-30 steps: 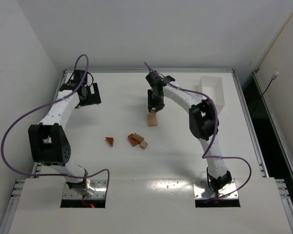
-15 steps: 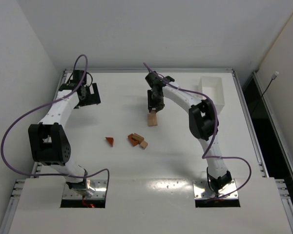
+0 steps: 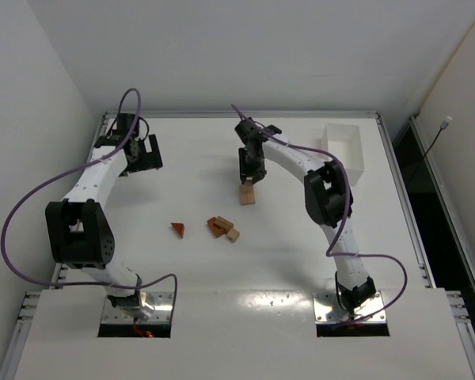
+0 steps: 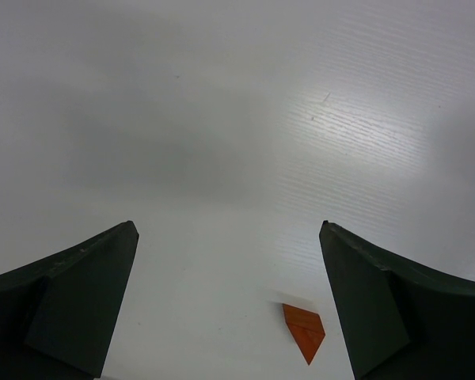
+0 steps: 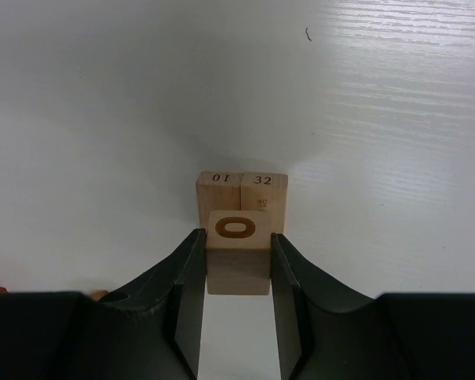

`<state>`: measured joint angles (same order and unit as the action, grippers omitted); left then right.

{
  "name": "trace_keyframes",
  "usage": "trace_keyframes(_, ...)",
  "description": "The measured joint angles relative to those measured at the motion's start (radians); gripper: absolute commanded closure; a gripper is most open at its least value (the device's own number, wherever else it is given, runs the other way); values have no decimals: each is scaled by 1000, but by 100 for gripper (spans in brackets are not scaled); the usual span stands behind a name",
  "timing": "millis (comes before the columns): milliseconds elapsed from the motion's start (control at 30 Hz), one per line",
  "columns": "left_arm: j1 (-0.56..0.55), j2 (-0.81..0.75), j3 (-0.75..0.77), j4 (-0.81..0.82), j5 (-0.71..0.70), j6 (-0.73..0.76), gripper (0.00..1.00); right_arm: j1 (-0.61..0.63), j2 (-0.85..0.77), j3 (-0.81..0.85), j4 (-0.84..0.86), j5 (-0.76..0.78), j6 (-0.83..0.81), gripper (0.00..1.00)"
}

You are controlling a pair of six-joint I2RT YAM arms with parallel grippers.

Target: Build the wood block tower

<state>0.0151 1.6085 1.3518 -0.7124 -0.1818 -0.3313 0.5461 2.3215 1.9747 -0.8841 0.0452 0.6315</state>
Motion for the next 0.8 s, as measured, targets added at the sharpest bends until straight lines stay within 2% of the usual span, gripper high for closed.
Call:
trace_keyframes(633, 13, 0, 0, 11, 26, 0, 0, 2, 20, -7, 19, -4, -8, 98)
trace_keyframes(667, 14, 0, 0, 11, 26, 0, 0, 3, 20, -7, 19, -4, -11, 96)
trace_keyframes(700, 15, 0, 0, 11, 27, 0, 0, 5, 20, -7, 19, -4, -11, 87)
trace_keyframes(800, 18, 0, 0, 11, 29, 0, 0, 8, 20, -7, 20, -4, -15, 82)
